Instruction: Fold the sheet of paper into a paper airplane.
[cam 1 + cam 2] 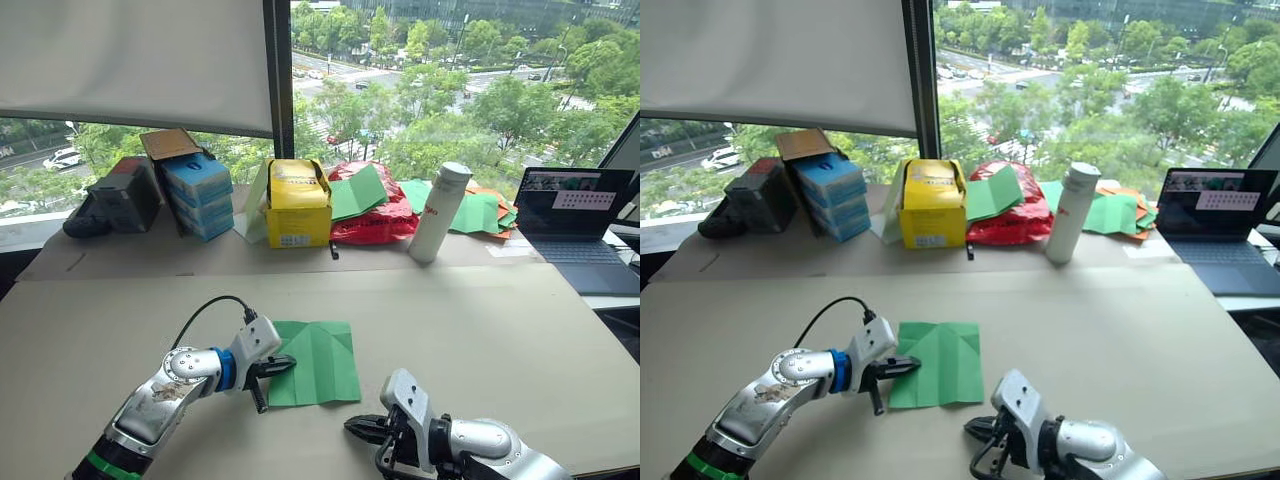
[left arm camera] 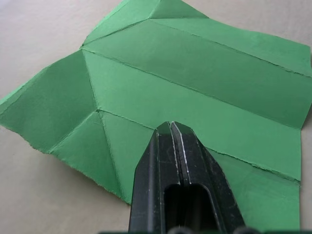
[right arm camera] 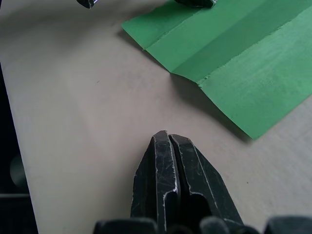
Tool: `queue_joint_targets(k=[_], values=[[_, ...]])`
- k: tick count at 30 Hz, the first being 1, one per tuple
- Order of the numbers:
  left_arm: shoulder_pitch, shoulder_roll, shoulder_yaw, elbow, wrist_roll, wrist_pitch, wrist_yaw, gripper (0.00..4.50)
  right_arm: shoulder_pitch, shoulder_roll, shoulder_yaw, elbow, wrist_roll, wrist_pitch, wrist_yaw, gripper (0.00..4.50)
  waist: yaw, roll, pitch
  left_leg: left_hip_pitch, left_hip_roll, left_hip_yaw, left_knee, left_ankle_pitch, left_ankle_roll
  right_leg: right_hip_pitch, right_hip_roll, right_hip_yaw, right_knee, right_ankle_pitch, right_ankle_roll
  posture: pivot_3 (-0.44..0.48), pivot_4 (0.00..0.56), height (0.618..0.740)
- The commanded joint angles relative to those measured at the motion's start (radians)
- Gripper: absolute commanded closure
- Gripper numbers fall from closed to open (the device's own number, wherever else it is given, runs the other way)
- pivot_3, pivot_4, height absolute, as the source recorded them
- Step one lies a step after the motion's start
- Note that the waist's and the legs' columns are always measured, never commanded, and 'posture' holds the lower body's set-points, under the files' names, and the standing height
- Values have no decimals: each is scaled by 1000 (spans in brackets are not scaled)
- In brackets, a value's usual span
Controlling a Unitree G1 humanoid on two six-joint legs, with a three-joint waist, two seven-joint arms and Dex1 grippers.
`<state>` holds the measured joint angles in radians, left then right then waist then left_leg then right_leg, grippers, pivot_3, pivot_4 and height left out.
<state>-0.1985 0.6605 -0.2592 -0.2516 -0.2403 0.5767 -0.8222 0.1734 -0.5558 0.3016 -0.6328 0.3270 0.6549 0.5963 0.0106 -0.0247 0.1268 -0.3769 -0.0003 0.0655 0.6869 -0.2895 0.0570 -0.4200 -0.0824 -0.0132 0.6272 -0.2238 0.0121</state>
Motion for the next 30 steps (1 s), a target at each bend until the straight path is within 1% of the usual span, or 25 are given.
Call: queue_joint_targets(k=[1,5,13,18,22,26,28,30], values=[[19,18,-48,67,35,24,-29,4500,16,33,-43,20,-71,-4,-119,4449,0,0,0,1,0,0,0,0,0,1,0,0,0,0,0,0,150,740],[4,17,-53,89,43,3,-48,4500,33,132,-76,30,-85,-26,-220,4449,1,-1,-1,4,0,0,0,0,0,2,-1,0,0,0,0,0,150,740],[-11,7,-58,119,54,-23,-55,4500,29,187,-125,65,-74,-72,-235,4449,2,0,-2,4,-1,0,0,0,0,3,-2,-1,0,0,0,0,150,740],[-14,6,-56,136,58,-42,-57,4500,-3,226,-148,64,-28,-100,-206,4449,2,0,-2,4,-1,0,0,0,0,3,-2,0,0,0,0,0,150,740],[-19,2,-51,148,62,-55,-56,4500,-37,243,-84,62,26,-66,-134,4449,3,1,-3,4,-1,0,0,0,0,3,-2,-1,0,0,0,0,150,740],[-19,2,-50,153,65,-59,-55,4500,-90,259,-81,150,5,-101,-135,4449,3,1,-3,4,-1,0,0,0,0,3,-2,-1,0,0,0,0,150,740],[-20,-1,-48,154,64,-60,-52,4500,-102,242,-108,139,16,-96,-126,4449,4,1,-3,4,-1,0,0,0,1,2,-2,-1,0,0,1,0,150,740],[-21,-4,-47,158,64,-61,-50,4500,-91,200,-125,91,52,-72,-85,4449,4,2,-3,3,-1,0,0,0,1,2,-2,-1,0,0,1,0,150,740]])
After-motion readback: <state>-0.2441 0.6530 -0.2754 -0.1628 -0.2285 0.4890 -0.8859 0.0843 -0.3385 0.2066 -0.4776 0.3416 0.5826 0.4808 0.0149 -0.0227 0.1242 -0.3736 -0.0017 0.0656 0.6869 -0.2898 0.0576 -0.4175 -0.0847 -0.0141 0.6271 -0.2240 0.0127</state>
